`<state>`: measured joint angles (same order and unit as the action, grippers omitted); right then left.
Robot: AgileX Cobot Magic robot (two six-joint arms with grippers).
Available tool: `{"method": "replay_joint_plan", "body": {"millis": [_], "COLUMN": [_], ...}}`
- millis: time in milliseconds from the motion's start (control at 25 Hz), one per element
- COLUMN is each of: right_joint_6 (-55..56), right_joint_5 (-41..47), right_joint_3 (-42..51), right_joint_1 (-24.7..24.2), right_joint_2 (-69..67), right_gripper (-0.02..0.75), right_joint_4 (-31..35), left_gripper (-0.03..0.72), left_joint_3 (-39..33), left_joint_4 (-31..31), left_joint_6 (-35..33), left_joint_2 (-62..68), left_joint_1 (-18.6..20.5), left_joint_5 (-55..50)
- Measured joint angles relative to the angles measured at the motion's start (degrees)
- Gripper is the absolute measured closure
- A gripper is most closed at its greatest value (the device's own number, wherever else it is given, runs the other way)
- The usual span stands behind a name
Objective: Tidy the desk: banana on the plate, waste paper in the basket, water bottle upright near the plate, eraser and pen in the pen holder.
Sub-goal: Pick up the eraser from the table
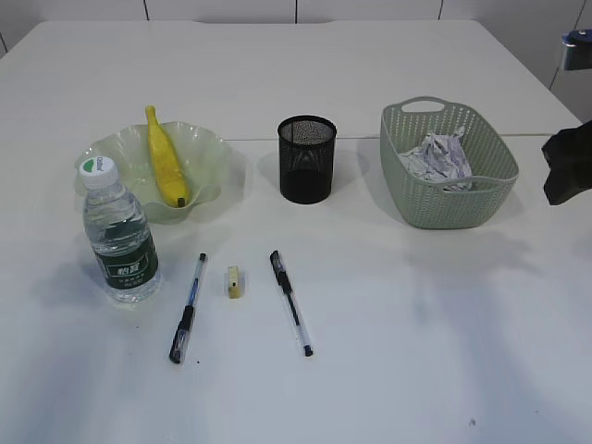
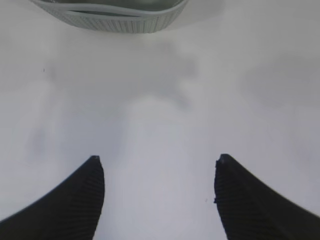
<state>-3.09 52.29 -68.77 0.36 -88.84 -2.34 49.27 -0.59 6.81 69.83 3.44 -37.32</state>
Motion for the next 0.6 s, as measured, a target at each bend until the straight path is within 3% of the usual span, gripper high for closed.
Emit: {"method": "replay_joint_plan", "body": {"millis": [160,480,600], "right_joint_6": [0.00,0.00,-0.27], "right_joint_5": [1.15,1.79,2.67], "right_joint_3": [0.00,0.00,0.00], "right_joint_1": [0.00,0.00,0.00], "right_joint_2": [0.00,0.00,0.00], "right_gripper": [0.223,0.223,0.223], "right_joint_4": [0.00,1.39,5.46], "left_gripper": [0.169,0.171,0.171], "left_joint_3": [3.71,6.42,6.51], "left_joint_4": [5.01,5.15,5.15], "left_joint_6": [-3.35,-3.95,-3.95], "left_joint_2": [0.00,-0.13,-0.13], "left_joint_1": [0.00,0.00,0.00], "left_joint_5": [-7.63,-11.61,-11.61]}}
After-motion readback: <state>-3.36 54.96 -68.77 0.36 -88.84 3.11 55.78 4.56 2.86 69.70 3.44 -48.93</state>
